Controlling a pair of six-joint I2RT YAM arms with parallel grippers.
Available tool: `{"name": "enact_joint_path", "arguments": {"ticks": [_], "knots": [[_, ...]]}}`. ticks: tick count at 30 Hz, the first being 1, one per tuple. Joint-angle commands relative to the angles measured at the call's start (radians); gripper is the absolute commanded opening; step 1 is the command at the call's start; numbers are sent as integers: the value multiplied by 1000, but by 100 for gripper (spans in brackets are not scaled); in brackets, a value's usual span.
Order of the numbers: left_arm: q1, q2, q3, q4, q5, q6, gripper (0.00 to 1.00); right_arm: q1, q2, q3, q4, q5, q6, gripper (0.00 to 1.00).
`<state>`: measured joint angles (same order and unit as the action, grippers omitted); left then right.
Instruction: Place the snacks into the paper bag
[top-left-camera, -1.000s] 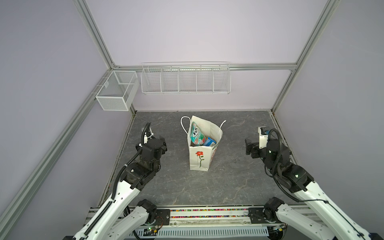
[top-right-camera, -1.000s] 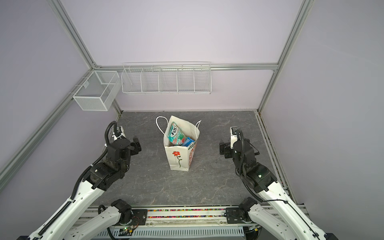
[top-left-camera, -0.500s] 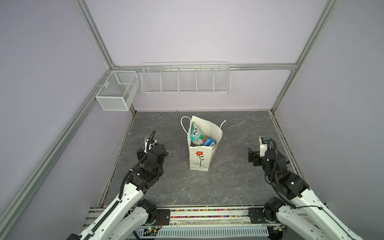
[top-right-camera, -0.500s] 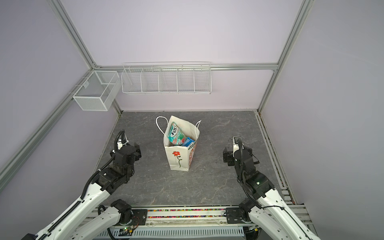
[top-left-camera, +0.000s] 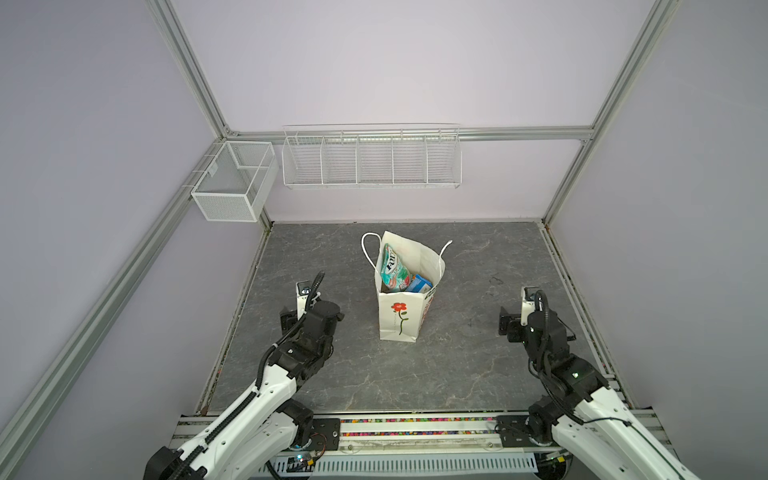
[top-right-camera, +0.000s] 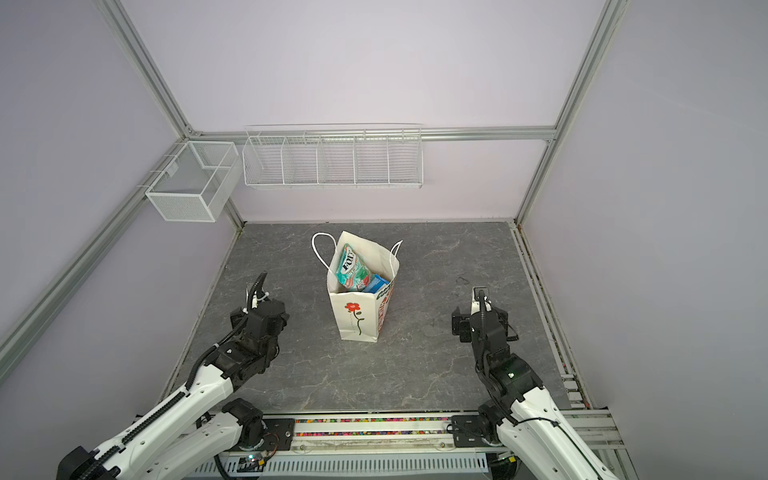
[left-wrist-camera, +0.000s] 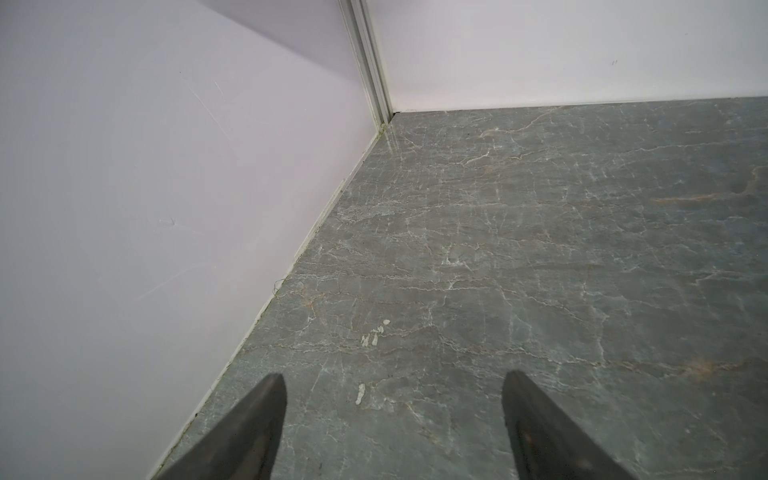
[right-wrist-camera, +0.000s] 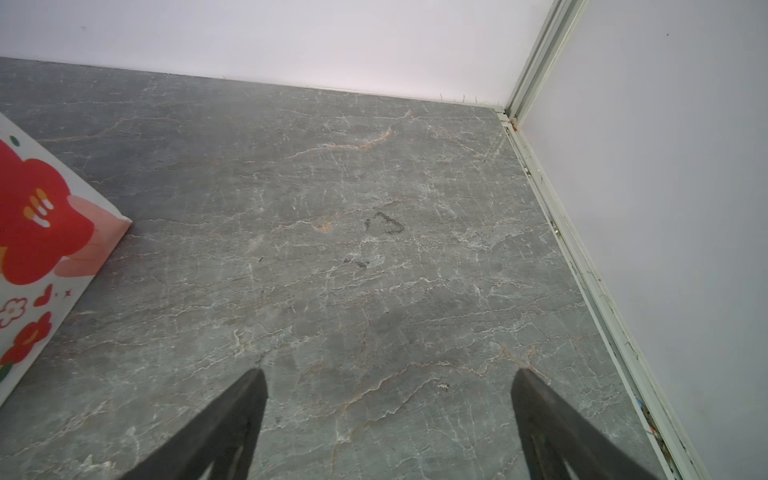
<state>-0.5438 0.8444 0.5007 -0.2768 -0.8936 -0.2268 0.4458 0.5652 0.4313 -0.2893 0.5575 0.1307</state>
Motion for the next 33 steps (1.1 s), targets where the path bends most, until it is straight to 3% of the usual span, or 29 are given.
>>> {"name": "enact_joint_path", "arguments": {"ticks": [1, 20, 33], "knots": [[8, 15, -15, 60, -35, -2, 82, -19, -11, -35, 61, 44, -7, 95], [41, 109, -125, 215, -65, -23, 82, -47, 1, -186, 173, 117, -4, 94], [71, 106, -125, 198, -119, -70, 82, -109, 22, -228, 286, 140, 20, 92]]}}
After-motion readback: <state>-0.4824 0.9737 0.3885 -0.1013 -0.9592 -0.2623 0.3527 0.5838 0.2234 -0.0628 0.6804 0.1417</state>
